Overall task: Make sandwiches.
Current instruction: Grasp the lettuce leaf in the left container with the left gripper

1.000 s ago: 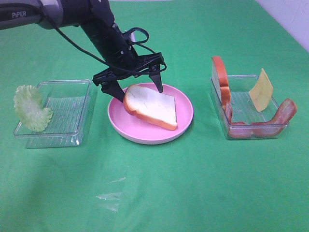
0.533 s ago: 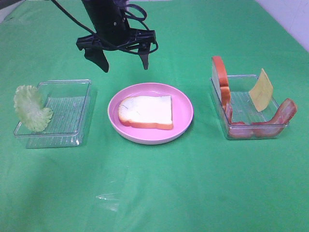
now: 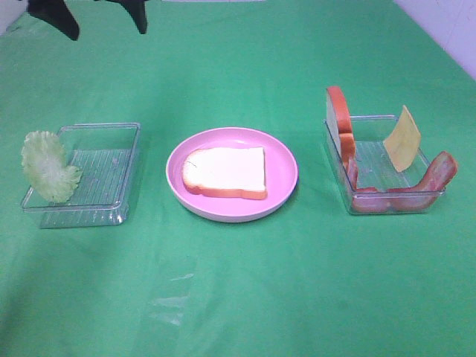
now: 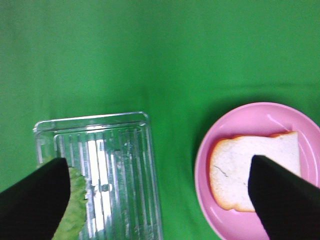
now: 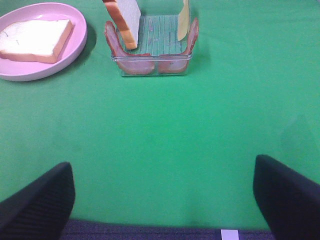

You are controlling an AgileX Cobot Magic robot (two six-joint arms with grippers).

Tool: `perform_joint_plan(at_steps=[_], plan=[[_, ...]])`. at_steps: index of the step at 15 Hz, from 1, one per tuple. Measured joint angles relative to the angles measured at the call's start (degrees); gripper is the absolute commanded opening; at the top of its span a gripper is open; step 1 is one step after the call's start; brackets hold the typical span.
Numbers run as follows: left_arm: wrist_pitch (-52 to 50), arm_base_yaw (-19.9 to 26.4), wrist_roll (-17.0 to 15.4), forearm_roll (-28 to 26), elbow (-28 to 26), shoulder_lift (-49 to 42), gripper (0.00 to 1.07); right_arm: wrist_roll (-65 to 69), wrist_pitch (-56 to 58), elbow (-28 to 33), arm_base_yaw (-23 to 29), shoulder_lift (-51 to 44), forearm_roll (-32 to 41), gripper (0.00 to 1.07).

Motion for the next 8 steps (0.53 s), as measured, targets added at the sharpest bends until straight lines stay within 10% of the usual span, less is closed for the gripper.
perform_joint_plan(at_steps=[8], plan=[[0.0,12.2,5.7,-2.4,23.0,-9.3,0.89,0.0,0.0,0.0,0.0,0.0,0.0,0.94]])
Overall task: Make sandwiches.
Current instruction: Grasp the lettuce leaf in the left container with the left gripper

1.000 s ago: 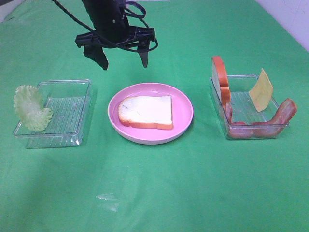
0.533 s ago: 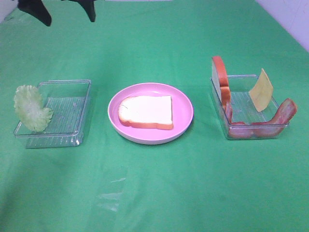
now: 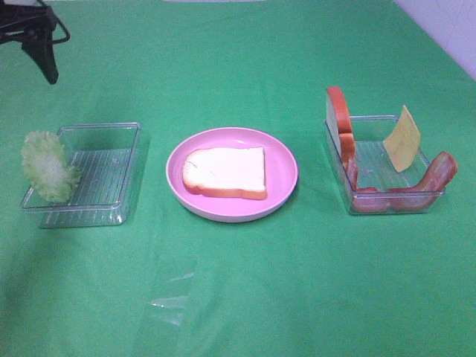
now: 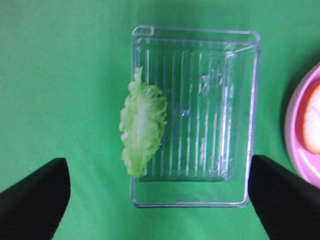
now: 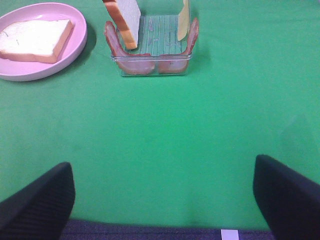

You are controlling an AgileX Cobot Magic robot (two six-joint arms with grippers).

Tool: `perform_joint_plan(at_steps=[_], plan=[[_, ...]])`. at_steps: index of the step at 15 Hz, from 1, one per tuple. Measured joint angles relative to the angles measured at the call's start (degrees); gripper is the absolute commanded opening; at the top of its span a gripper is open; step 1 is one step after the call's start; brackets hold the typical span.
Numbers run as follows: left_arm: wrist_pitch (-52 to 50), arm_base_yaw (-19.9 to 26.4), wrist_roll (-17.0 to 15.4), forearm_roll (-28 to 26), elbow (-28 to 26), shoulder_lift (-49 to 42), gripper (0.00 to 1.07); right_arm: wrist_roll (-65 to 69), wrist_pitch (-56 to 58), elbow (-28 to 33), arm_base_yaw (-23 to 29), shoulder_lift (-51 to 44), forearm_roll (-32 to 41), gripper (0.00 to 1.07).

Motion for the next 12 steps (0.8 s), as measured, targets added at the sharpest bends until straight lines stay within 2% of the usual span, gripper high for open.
perform_joint_plan(at_steps=[4,12], plan=[[0.2,1.3,2.6,0.1,4.9,0.2,0.89,0.0,0.0,0.0,0.0,0.0,0.0,0.94],[-3.3,1.3,3.3,0.0,5.0,8.0,0.89,0.0,0.0,0.0,0.0,0.0,0.0,0.94]])
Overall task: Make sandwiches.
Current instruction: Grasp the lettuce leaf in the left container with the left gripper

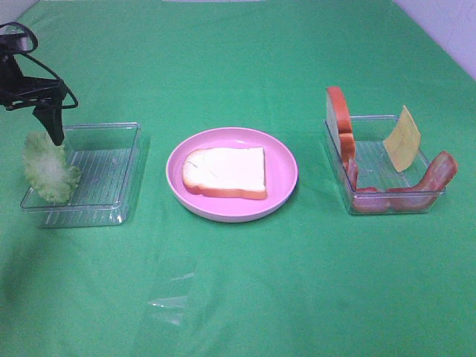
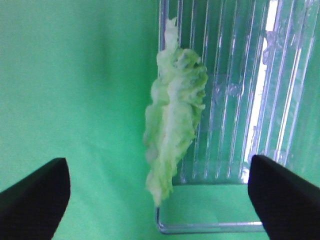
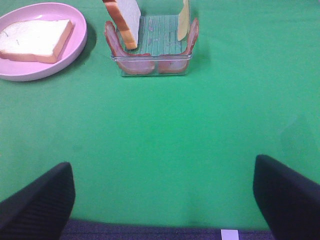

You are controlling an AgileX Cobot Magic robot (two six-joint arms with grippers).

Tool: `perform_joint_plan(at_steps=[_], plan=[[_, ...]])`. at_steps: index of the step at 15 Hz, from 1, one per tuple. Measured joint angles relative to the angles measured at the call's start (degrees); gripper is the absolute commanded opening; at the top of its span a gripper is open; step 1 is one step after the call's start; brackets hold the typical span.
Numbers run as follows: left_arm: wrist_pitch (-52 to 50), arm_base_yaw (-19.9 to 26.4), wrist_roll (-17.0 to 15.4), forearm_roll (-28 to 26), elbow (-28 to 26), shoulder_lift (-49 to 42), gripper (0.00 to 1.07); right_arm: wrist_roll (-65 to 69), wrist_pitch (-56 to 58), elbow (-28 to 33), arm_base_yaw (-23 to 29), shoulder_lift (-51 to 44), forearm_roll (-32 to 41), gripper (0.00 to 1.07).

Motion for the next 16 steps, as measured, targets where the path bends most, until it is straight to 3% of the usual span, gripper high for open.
perform_joint_plan(at_steps=[6,8,9,10,16], plan=[[-6.8,0.0,1.4,-0.2,0.0,4.3,0.88,0.0,0.0,0.0,0.0,0.0,0.0,0.94],[-7.3,0.0,1.4,-0.2,0.0,4.8,0.81,0.0,0.0,0.0,0.0,0.0,0.0,0.94],[-7.8,0.0,1.4,-0.2,0.0,5.0,0.63,0.0,0.0,0.0,0.0,0.0,0.0,0.94],[-7.9,0.0,1.4,-0.2,0.0,5.0,0.52,0.0,0.0,0.0,0.0,0.0,0.0,0.94],[-8.2,0.0,0.7,-0.2,0.0,5.0,0.09,0.0,0.0,0.0,0.0,0.0,0.0,0.94]])
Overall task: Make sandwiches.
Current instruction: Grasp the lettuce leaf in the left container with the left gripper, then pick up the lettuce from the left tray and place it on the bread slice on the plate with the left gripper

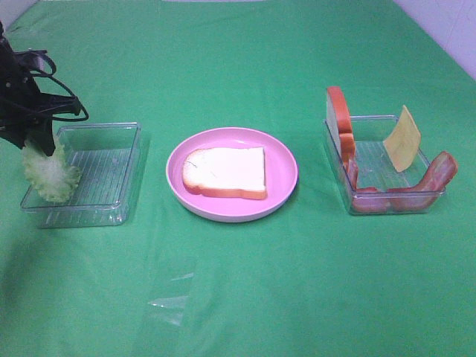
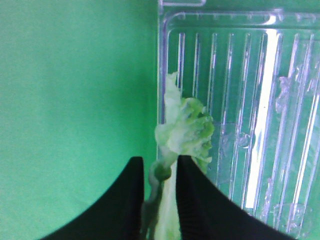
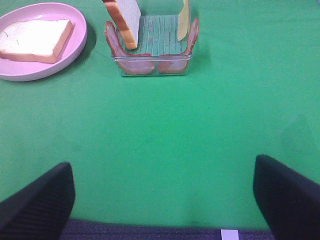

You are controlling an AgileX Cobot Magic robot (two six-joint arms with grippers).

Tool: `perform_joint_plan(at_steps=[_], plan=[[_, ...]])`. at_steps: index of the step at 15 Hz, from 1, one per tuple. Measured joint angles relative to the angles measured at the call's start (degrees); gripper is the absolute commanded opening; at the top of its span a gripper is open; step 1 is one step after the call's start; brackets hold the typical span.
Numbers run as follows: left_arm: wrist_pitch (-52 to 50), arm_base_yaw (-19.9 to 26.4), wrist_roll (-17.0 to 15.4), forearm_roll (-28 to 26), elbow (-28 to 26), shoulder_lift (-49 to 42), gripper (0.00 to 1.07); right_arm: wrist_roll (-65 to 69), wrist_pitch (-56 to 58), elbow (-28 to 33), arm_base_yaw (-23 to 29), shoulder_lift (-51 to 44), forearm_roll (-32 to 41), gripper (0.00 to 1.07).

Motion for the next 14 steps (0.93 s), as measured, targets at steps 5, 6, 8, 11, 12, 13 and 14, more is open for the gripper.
perform_joint_plan(at_steps=[5,6,8,11,12,13,14], plan=[[-0.6,0.0,-0.9,-0.4,0.0,0.0,0.00,0.0,0.0,0.0,0.0,0.0,0.0,0.94],[-0.6,0.0,-0.9,-0.5,0.0,0.0,0.00,0.0,0.0,0.0,0.0,0.0,0.0,0.94],[-0.2,0.0,-1.0,-1.2,-0.3,0.0,0.00,0.0,0.0,0.0,0.0,0.0,0.0,0.94],[2.1,0.0,-1.0,-4.2,-4.1,0.1,0.00,0.0,0.0,0.0,0.0,0.0,0.0,0.94],[4.9,-0.1,-1.0,-6.5,-8.3,0.1,0.00,0.0,0.0,0.0,0.0,0.0,0.0,0.94],[5.7,-0.2,-1.0,-7.0,-9.6,0.1,0.00,0.0,0.0,0.0,0.0,0.0,0.0,0.94],[7.0,-0.6,-1.0,-7.7,-12.4,0.1,0.00,0.0,0.0,0.0,0.0,0.0,0.0,0.94]])
